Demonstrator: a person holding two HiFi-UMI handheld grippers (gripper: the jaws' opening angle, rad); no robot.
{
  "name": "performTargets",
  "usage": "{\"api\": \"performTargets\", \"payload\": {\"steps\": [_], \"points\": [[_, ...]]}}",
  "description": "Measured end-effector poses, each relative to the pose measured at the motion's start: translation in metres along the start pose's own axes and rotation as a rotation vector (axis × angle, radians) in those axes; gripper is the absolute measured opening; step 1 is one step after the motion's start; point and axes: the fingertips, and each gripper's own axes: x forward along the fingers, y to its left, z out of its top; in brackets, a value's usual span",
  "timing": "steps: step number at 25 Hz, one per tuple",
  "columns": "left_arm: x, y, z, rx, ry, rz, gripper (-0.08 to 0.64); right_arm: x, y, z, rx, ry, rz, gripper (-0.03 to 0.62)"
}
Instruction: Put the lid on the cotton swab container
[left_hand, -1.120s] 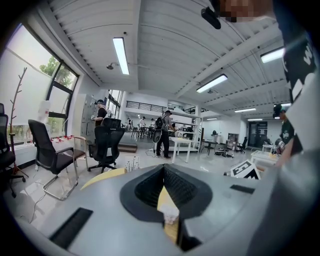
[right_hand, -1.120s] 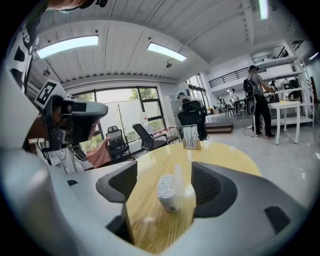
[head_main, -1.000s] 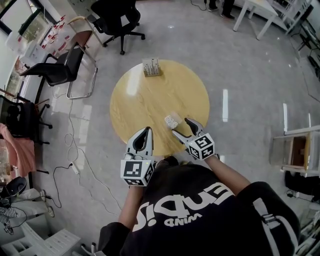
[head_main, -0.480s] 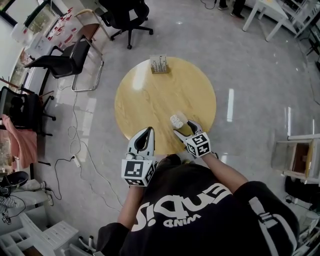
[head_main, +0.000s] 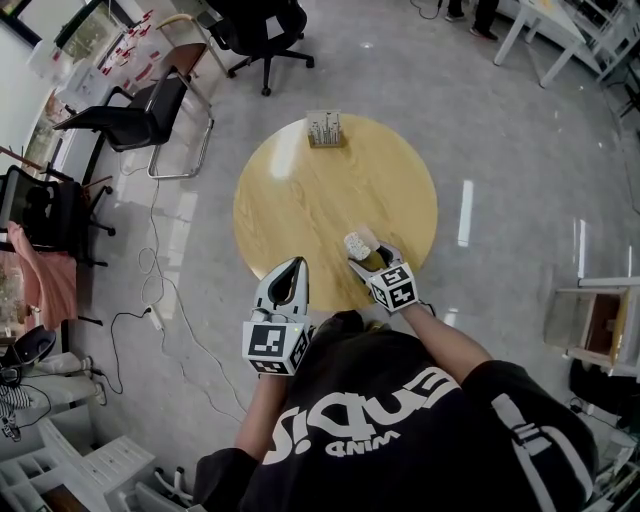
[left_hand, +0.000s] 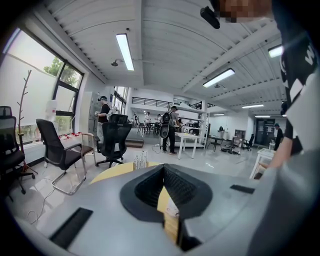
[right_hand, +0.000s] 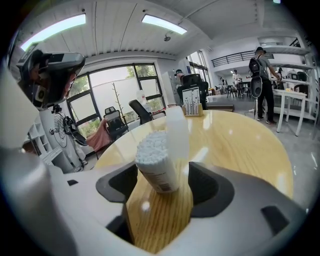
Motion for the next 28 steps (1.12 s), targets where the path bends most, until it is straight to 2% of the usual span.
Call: {"api": "performTargets", "payload": {"steps": [10,18,28], "points": [[-0.0003,0.0035,-0.0045,-0.003,0.007,0.009,0.011,0.006,0.0042,-0.0029,-0.022,0.015,0.021,0.31],[-0.0005,0.0081,0.0001,-0.009,0.009,0.003,0.011,0.0083,0.0055,0.0038,-0.054,0.034,0.016,0.219],[-0.0017,0.0079,0.0005,0.002,0.002,0.009,0.012,0.0075,0.0049,0.0018,-0.053,0.035,0.025,0.216]]}}
